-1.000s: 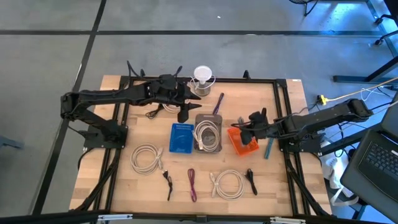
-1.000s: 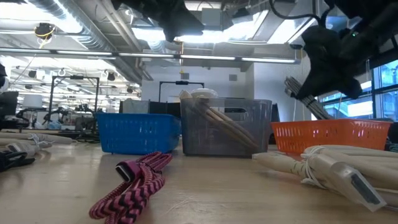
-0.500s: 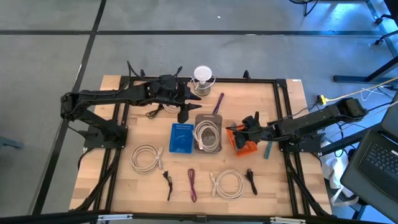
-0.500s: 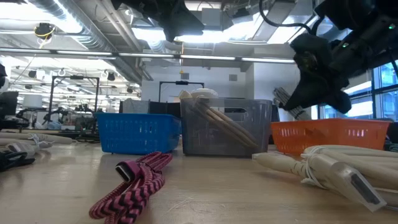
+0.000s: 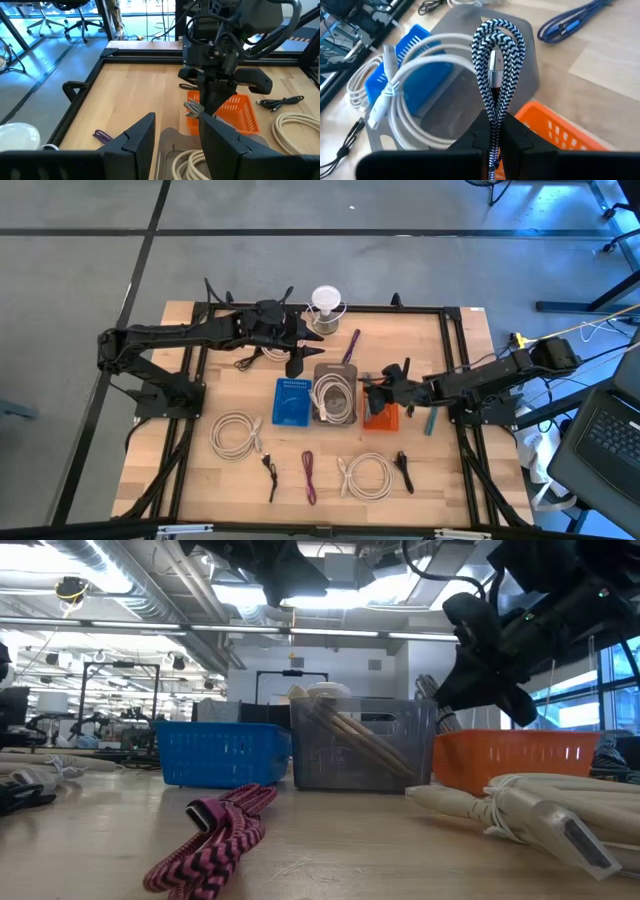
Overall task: Pick & Place USB Port
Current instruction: Put the black and white charger cable into the orange bin, then put the black charger cable into the blue bin
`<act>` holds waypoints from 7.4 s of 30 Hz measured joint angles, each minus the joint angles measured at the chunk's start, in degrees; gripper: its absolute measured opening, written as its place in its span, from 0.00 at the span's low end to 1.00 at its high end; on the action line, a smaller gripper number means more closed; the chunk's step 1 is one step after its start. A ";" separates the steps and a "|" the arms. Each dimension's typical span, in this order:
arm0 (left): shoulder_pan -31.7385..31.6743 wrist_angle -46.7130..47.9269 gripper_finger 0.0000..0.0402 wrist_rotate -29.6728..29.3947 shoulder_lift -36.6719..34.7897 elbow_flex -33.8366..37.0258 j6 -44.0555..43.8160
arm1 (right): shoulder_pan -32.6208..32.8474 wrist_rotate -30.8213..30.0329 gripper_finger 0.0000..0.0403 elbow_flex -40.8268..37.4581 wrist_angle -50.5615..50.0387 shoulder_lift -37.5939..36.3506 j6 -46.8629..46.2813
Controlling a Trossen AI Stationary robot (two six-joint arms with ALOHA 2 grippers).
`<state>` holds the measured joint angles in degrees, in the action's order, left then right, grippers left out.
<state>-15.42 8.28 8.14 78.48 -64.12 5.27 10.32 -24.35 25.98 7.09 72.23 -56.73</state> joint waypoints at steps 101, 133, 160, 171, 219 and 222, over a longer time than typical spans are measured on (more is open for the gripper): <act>0.00 5.44 0.36 0.04 0.04 0.02 -0.45 | 5.75 6.88 0.06 0.17 -50.92 -2.22 -33.37; 4.23 -16.61 0.36 10.25 2.15 0.02 3.43 | 12.00 -25.43 0.00 40.63 -50.89 -5.25 21.89; 7.23 -34.85 0.36 10.79 2.26 0.02 2.83 | 2.68 -2.02 0.00 41.55 -9.18 -0.79 60.31; 7.19 -34.54 0.32 9.65 2.29 0.02 3.78 | 1.10 1.72 0.00 41.55 -8.07 0.91 60.17; 10.69 3.56 0.07 -19.27 -6.91 21.18 -43.63 | 4.16 -24.12 0.20 54.36 -92.72 -5.92 7.52; 12.35 -0.65 0.07 -18.91 -6.91 24.46 -47.72 | 4.16 -24.14 0.20 54.35 -92.72 -5.92 7.65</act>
<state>-3.07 7.63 -10.76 71.57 -39.66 -42.45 14.48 -48.49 80.33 -85.63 66.30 -49.08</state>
